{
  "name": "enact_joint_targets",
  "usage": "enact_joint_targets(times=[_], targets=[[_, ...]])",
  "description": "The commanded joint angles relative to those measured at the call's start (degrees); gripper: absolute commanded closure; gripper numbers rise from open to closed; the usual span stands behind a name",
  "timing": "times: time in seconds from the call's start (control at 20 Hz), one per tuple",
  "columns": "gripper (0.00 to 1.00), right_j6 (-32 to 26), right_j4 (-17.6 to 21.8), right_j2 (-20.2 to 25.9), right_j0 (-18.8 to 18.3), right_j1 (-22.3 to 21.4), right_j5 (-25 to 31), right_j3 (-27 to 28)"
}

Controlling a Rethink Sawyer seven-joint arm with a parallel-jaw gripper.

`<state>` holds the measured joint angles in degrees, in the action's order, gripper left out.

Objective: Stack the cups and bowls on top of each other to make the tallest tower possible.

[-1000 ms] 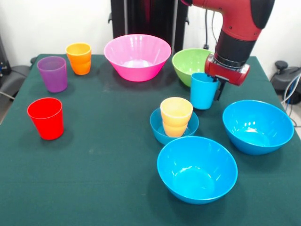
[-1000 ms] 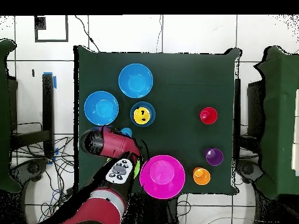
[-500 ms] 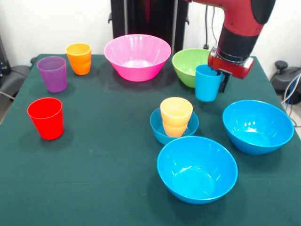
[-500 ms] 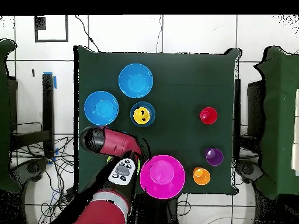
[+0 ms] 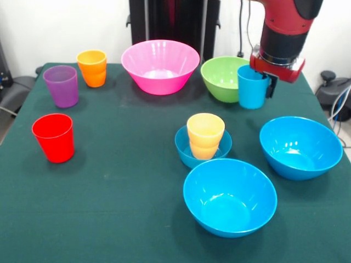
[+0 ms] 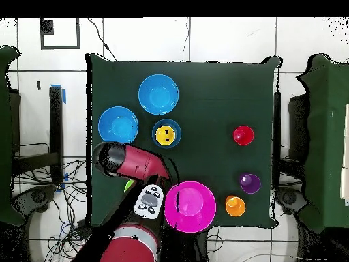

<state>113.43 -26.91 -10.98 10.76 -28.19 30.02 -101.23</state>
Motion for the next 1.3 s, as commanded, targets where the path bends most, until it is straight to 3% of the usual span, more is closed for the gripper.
enact_joint_targets(times=[0.05,0.5,1.0,1.3], targets=[[1.00,9.5,-4.5,11.2,-2.5,2.1,-1.8,-3.1],[1.00,12.7,-6.9,13.7,-0.9,5.2,-9.7,-4.9],[1.00,15.6,-6.2,7.7,4.5,9.7,-11.2,-1.9],[1.00,15.8,-5.9,5.9,5.5,11.2,-9.5,-0.8]])
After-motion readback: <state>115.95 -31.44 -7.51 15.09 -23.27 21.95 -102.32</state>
